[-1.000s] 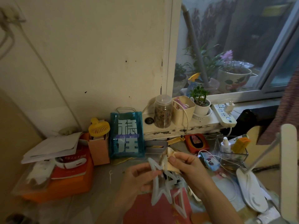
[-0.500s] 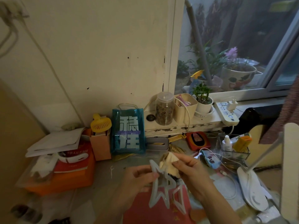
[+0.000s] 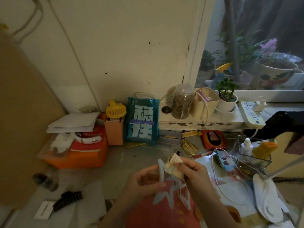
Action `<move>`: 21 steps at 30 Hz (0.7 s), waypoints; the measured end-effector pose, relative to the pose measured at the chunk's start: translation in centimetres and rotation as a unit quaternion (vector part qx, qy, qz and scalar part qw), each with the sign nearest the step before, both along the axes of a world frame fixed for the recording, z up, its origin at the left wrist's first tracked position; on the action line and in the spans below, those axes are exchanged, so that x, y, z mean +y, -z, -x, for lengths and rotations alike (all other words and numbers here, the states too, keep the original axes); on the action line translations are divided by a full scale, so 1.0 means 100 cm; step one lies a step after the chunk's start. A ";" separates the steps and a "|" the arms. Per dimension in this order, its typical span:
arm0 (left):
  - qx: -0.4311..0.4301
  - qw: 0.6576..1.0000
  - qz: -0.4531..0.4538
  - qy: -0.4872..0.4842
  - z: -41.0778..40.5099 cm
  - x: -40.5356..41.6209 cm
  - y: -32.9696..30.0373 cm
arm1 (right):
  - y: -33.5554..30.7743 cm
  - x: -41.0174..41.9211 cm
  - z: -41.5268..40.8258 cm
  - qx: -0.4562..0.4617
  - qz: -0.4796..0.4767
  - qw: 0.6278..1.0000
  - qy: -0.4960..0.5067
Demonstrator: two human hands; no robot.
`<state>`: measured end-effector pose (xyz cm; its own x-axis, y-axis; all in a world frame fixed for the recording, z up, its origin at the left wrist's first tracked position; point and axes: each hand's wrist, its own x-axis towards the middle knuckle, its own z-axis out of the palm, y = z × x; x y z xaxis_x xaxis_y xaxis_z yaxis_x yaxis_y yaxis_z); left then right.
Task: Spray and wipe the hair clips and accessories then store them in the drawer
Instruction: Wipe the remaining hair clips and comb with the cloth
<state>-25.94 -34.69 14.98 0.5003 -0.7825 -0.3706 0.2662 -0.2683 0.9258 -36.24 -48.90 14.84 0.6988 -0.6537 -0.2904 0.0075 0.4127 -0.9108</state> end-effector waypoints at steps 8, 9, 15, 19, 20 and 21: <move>0.031 0.993 -0.008 -0.114 0.012 0.038 0.018 | 0.032 0.020 -0.021 0.060 -0.019 0.995 -0.078; 0.036 0.991 -0.014 -0.124 0.012 0.046 0.020 | 0.035 0.024 -0.025 0.068 -0.019 0.993 -0.097; 0.037 0.986 -0.044 -0.156 0.006 0.085 0.026 | 0.042 0.055 -0.038 0.082 -0.010 0.981 -0.173; 0.046 0.985 -0.059 -0.158 -0.008 0.097 0.034 | 0.045 0.064 -0.048 0.087 0.022 0.980 -0.177; 0.052 0.985 -0.059 -0.155 -0.013 0.101 0.037 | 0.049 0.066 -0.052 0.095 0.044 0.980 -0.169; 0.060 0.985 -0.059 -0.152 -0.019 0.106 0.040 | 0.056 0.068 -0.057 0.107 0.073 0.979 -0.157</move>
<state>-24.03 -24.13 11.02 0.6522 -0.5514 -0.5202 0.4555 -0.2634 0.8504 -30.54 -42.09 9.23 0.8050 -0.4620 -0.3722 -0.2963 0.2304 -0.9269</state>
